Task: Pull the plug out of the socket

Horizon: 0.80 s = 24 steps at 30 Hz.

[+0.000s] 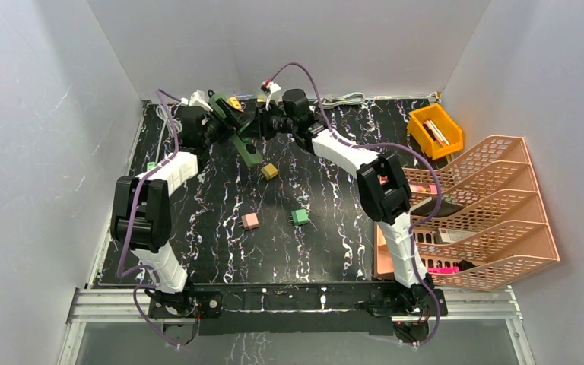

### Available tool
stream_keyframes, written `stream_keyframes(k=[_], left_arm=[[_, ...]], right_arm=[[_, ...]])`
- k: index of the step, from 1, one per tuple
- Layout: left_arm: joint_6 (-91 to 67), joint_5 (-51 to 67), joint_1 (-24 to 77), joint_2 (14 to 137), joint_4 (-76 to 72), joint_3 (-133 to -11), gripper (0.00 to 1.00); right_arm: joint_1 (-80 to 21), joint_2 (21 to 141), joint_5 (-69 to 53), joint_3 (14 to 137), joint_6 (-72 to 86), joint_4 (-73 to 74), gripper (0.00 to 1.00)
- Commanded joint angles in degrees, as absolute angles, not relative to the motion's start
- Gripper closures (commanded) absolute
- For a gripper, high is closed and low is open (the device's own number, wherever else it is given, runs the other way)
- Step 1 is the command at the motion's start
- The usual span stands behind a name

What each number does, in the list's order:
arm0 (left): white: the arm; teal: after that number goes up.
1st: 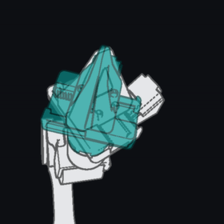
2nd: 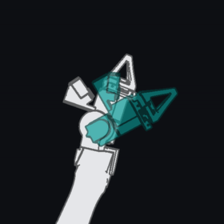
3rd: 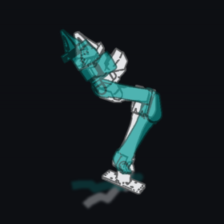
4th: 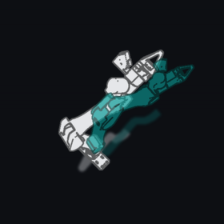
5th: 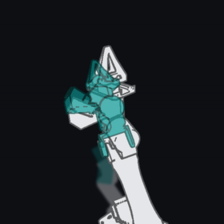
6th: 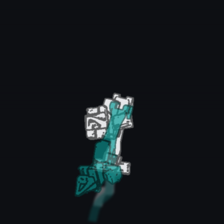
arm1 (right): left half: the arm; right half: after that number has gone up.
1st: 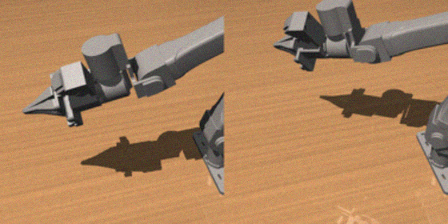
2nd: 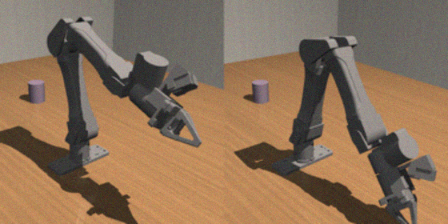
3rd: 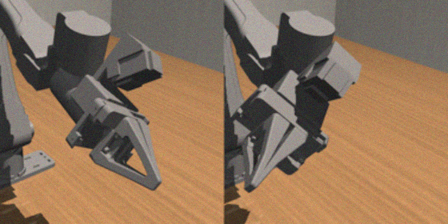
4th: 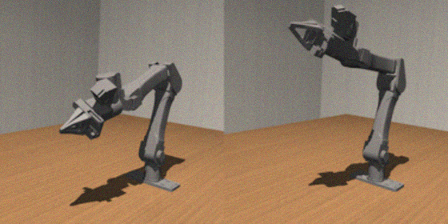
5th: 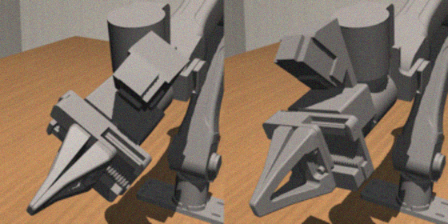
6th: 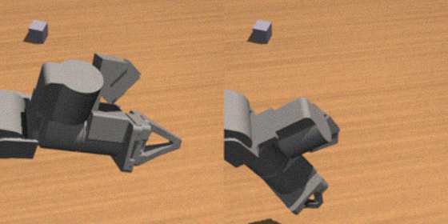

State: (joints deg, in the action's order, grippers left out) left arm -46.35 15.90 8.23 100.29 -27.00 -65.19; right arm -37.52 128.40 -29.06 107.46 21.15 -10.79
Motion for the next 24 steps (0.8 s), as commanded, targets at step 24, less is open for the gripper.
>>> stream_keyframes(k=[24], left_arm=[[-42.6,5.8,8.3,96.3,-25.6,-69.4,1.0]], right_arm=[[-39.9,113.5,-12.9,98.7,21.0,-4.1,1.0]])
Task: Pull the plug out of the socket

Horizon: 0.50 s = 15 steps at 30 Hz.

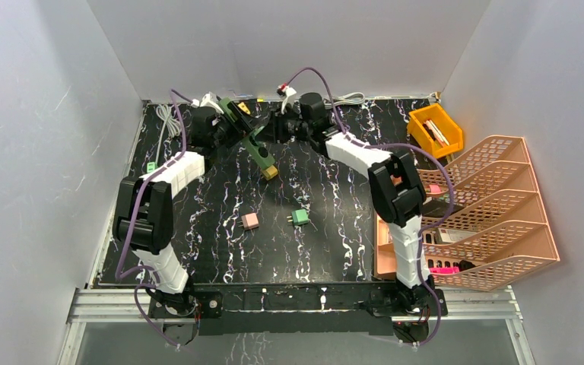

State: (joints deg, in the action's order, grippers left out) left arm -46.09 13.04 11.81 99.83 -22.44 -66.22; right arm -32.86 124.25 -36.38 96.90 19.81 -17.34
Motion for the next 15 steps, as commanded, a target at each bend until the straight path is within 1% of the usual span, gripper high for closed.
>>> stream_keyframes(k=[1,2,3,4,5,6,7,8,9,11,15], left_arm=[[-42.4,5.8,8.3,96.3,-25.5,-69.5,1.0],[-42.4,5.8,8.3,96.3,-25.6,-69.6,1.0],[-42.4,5.8,8.3,96.4,-25.6,-69.7,1.0],[-42.4,5.8,8.4,96.6,-25.7,-69.8,1.0],[-42.4,5.8,8.3,96.7,-25.6,-69.9,1.0],[-42.2,5.7,8.3,96.8,-25.6,-70.0,1.0],[-42.1,5.7,8.3,96.7,-25.6,-70.0,1.0],[-41.9,5.4,8.3,96.6,-25.4,-70.1,1.0],[-41.6,5.1,8.3,96.4,-25.2,-70.1,1.0],[-40.9,4.4,8.0,95.7,-25.0,-70.1,1.0],[-40.4,4.3,6.7,94.2,-25.0,-69.8,1.0]], right_arm=[[-42.2,111.6,-4.9,96.6,21.0,-4.5,1.0],[-42.8,110.1,-2.6,95.0,21.0,-5.2,1.0],[-41.7,109.3,-6.3,94.4,21.0,-5.1,1.0],[-39.4,109.4,-14.5,94.3,21.0,-5.3,1.0],[-35.6,110.0,-25.6,93.6,21.0,-8.0,1.0],[-31.8,111.0,-37.5,92.1,21.0,-15.0,1.0],[-29.5,111.9,-44.4,90.4,21.0,-22.9,1.0],[-28.1,111.8,-46.4,89.5,21.0,-25.7,1.0],[-27.8,110.5,-44.5,89.3,21.0,-22.4,1.0],[-28.4,105.3,-36.6,86.9,21.0,-12.0,1.0],[-25.7,93.2,-30.9,74.1,21.0,-8.6,1.0]])
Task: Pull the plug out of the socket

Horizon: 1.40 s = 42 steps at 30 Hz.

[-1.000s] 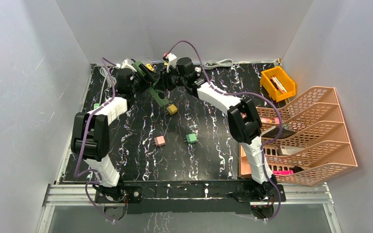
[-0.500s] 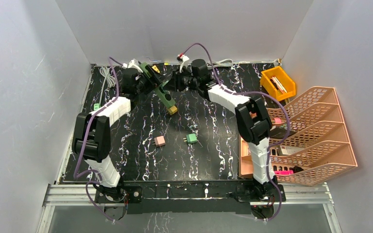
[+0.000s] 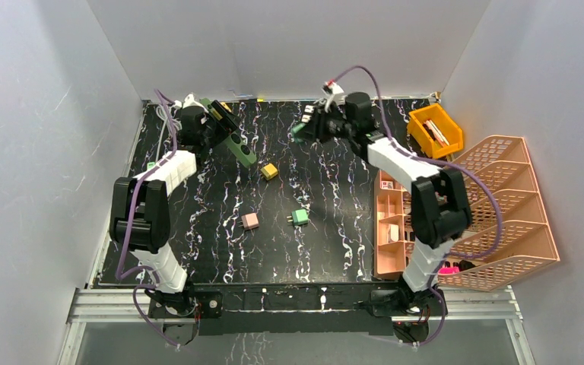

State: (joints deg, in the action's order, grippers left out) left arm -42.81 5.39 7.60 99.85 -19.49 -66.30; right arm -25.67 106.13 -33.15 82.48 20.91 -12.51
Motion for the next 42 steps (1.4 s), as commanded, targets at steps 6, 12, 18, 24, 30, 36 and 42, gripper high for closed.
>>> stream_keyframes(k=[6,12,18,24,30,36,42], left_arm=[[-41.4,5.6,4.4,92.7,-26.0,-68.7,1.0],[-42.3,7.0,2.7,90.9,-26.2,-68.3,1.0],[-42.7,7.7,1.4,89.1,-26.0,-68.0,1.0],[-44.1,9.0,0.6,88.9,-26.8,-67.7,1.0],[-44.9,9.9,0.4,88.7,-26.9,-67.5,1.0],[-45.1,10.4,0.4,88.6,-26.4,-67.3,1.0],[-45.3,10.7,0.4,89.2,-26.6,-67.3,1.0]], right_arm=[[-23.5,79.3,-30.6,57.9,21.0,-4.4,1.0],[-23.4,70.1,-38.2,41.4,40.8,-6.7,1.0],[-23.2,63.7,-42.0,33.4,47.1,-0.4,1.0],[-23.4,64.6,-42.3,27.9,52.6,-1.8,1.0],[-23.5,72.4,-40.1,27.6,53.1,-3.1,1.0],[-26.6,80.8,-37.0,30.7,54.0,-5.2,1.0],[-27.1,84.3,-33.4,32.4,54.5,-5.2,1.0]])
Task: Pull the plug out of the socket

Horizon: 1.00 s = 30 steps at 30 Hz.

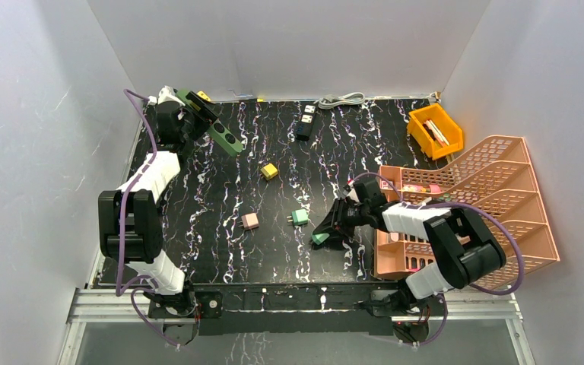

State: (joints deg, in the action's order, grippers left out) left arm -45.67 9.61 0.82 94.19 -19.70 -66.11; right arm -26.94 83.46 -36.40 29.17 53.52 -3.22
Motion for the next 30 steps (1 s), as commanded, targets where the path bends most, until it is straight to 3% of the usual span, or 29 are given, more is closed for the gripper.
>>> stream_keyframes(k=[1,17,23,25,29,30], left_arm=[[-45.3,10.7,0.4,89.2,-26.6,-67.3,1.0],[-45.0,11.5,-0.1,90.3,-25.8,-68.0,1.0],[-45.8,12.5,-0.1,91.5,-26.3,-68.0,1.0],[-46.1,13.5,-0.2,92.3,-27.4,-67.7,1.0],[-47.6,15.5,0.0,93.5,-29.1,-67.4,1.0],[-48.1,16.3,0.0,93.8,-29.7,-67.2,1.0]], right_arm=[[-27.1,84.4,-32.0,32.8,54.5,-4.7,1.0],[-22.9,94.6,-27.9,41.9,46.4,-2.7,0.99],[-22.9,96.3,-28.5,41.9,45.3,-4.2,0.46],[-23.0,95.6,-27.2,42.8,43.7,-2.3,0.36],[-23.1,91.7,-21.3,46.5,38.8,4.5,0.25],[-23.1,90.3,-19.0,48.3,37.1,6.6,0.15]])
